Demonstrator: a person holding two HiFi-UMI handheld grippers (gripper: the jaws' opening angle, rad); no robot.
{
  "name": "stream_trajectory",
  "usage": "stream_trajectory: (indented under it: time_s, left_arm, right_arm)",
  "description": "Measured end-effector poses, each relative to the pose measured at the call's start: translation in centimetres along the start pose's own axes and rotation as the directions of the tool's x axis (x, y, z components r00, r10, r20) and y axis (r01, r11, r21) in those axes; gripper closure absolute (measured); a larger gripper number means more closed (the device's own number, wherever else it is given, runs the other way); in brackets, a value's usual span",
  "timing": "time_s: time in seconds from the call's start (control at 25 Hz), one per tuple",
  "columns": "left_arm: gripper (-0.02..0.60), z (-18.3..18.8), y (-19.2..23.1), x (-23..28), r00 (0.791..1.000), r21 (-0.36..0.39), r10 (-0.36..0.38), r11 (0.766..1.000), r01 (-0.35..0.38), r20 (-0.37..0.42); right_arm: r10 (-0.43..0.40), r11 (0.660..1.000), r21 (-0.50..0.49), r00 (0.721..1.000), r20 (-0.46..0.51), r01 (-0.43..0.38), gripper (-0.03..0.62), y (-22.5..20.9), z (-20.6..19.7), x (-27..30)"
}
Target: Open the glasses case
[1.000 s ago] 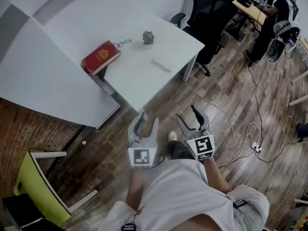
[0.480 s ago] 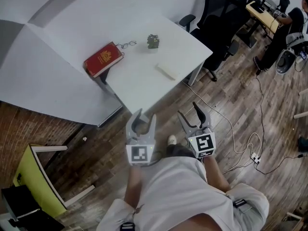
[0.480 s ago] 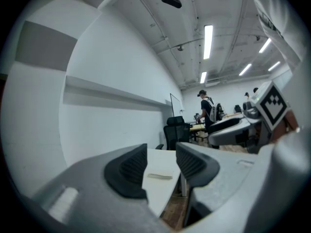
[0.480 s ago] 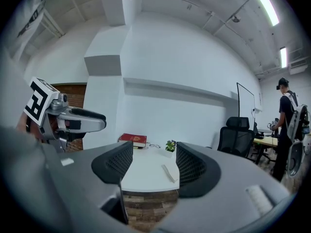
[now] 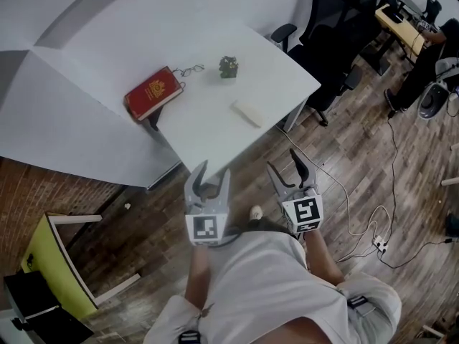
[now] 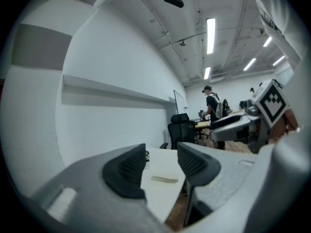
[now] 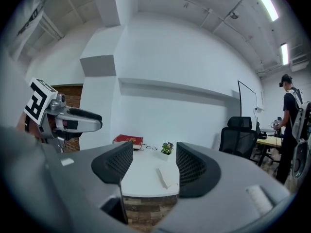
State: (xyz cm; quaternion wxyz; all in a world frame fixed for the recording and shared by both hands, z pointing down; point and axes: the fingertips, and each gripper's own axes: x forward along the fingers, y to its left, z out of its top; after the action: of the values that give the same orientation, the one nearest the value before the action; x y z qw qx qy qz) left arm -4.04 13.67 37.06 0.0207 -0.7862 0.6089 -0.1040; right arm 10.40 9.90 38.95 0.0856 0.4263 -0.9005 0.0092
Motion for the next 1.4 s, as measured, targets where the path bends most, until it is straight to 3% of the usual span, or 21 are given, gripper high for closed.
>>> stream_trajectory:
  time_s: [0.64, 1.4]
  left_arm:
    - [0.362, -0.2, 2.1, 4.4, 1.000, -0.033, -0.010, 0.999, 0.010, -0.011]
    - [0.362, -1.8, 8.1, 16.6, 0.992, -0.032, -0.126, 0.992, 0.125, -0.031]
  right_arm:
    - [0.027, 1.000, -0.009, 0.999, -0.023, -0.027, 0.322, -1.3, 0.2, 5.1]
    - [-0.071, 0.997, -0.011, 0.994, -0.088, 0.071, 0.321, -6.9, 0.4, 16.1]
